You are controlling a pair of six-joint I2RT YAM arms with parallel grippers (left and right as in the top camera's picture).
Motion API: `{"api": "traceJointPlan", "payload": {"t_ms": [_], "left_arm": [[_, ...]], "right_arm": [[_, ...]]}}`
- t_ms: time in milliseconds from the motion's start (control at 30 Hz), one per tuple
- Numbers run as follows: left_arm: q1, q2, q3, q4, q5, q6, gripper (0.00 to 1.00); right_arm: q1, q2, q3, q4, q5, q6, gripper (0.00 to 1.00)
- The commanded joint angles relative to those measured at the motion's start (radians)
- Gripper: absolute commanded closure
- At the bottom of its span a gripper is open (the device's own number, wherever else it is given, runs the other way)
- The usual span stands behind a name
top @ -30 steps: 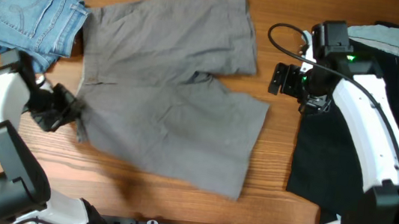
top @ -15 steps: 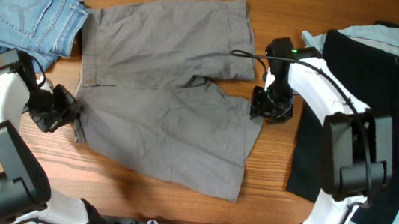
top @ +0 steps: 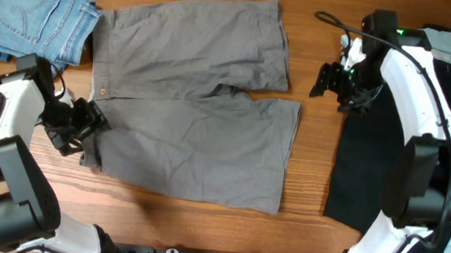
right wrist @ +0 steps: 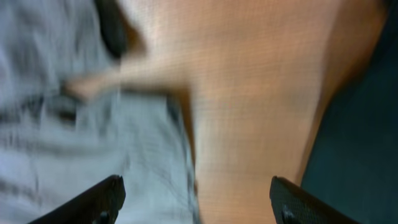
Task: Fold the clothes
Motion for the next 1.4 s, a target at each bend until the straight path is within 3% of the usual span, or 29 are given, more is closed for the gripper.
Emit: {"api": "traceJointPlan", "payload": {"t_ms": [0,100,233,433,600,833,1067,1133,1367], "left_arm": [[-0.003,-0.008,0.003,0.013,0.012,0.02,0.36],[-0.003,-0.008,0.003,0.013,0.012,0.02,0.38],[-0.003,-0.008,0.003,0.01,0.012,0.02,0.31],[-0.003,-0.008,0.003,0.01,0.013,0.02,0.25],[-0.003,-0.008,0.003,0.01,0.013,0.019,0.23],[-0.003,-0.008,0.004,0.009,0.013,0.02,0.25],[-0.003,-0.033,0.004,-0.024,0.014,0.02,0.25],[-0.003,-0.057,0.005,-0.035,0.017,0.02,0.25],[-0.003,-0.136,0.018,-0.093,0.016,0.047,0.25]], "right_arm": [[0.079,-0.058,0.011,-0.095,-0.05,-0.054,0.21],[0.165,-0.107,-0.036,-0.146,-0.016,0.004,0.2],[0.322,-0.206,-0.244,-0.131,-0.001,0.112,0.18],[0.488,-0.296,-0.635,0.005,-0.084,0.314,0.15],[0.523,-0.296,-0.822,0.165,-0.14,0.441,0.2],[0.521,-0.296,-0.838,0.354,-0.127,0.482,0.27],[0.432,-0.297,-0.836,0.37,-0.06,0.439,0.28],[0.395,-0.297,-0.836,0.375,-0.049,0.427,0.35],[0.376,-0.296,-0.834,0.394,-0.043,0.387,0.9]]}}
